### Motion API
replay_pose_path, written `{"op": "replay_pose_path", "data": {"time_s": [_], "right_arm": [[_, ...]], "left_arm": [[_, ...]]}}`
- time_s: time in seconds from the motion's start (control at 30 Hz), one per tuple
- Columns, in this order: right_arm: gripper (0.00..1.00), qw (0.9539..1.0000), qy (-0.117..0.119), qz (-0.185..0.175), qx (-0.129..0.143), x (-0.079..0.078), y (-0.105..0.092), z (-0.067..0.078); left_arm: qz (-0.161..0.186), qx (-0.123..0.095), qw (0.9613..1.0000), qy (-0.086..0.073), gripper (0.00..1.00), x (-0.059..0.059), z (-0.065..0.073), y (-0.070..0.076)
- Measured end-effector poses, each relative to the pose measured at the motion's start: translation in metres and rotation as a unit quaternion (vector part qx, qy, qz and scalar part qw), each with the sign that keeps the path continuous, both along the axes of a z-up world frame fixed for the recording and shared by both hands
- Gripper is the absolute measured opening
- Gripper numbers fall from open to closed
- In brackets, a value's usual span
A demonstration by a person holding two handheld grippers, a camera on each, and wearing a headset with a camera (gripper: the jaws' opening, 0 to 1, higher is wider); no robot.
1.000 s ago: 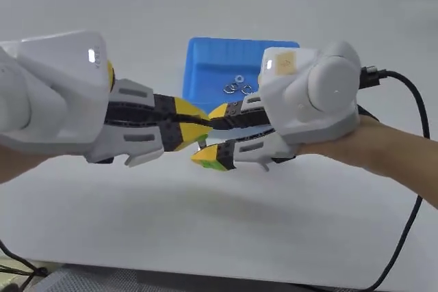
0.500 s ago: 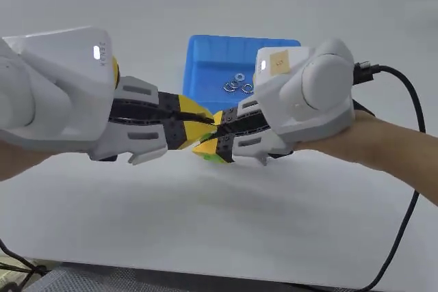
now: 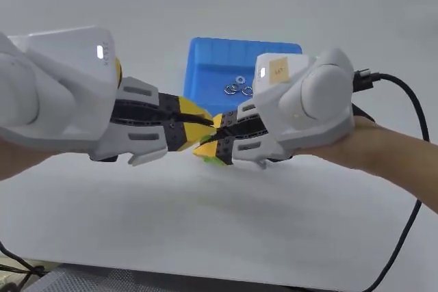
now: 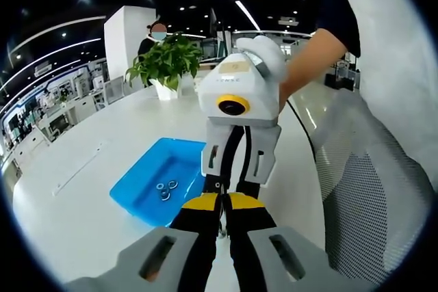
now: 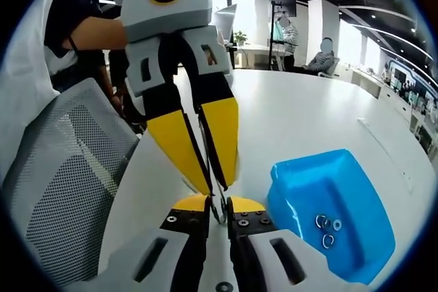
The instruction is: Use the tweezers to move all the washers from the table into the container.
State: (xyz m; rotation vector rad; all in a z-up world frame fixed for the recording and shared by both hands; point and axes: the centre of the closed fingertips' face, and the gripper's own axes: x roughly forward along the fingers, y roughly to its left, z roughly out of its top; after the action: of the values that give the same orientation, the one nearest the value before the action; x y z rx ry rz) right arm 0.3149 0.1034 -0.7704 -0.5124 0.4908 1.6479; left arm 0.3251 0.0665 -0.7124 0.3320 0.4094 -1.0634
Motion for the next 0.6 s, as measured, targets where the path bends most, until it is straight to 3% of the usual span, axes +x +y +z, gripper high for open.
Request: {"op": "replay_pose_path", "data": {"time_s": [0.6], "right_arm": [[0.11, 1.0, -0.002, -0.005, 0.003, -0.0024, -0.0012, -0.0009]], "left_arm": [[-0.007, 0.005, 1.0, 0.001, 0.07, -0.0031, -0.0023, -0.0005]]}}
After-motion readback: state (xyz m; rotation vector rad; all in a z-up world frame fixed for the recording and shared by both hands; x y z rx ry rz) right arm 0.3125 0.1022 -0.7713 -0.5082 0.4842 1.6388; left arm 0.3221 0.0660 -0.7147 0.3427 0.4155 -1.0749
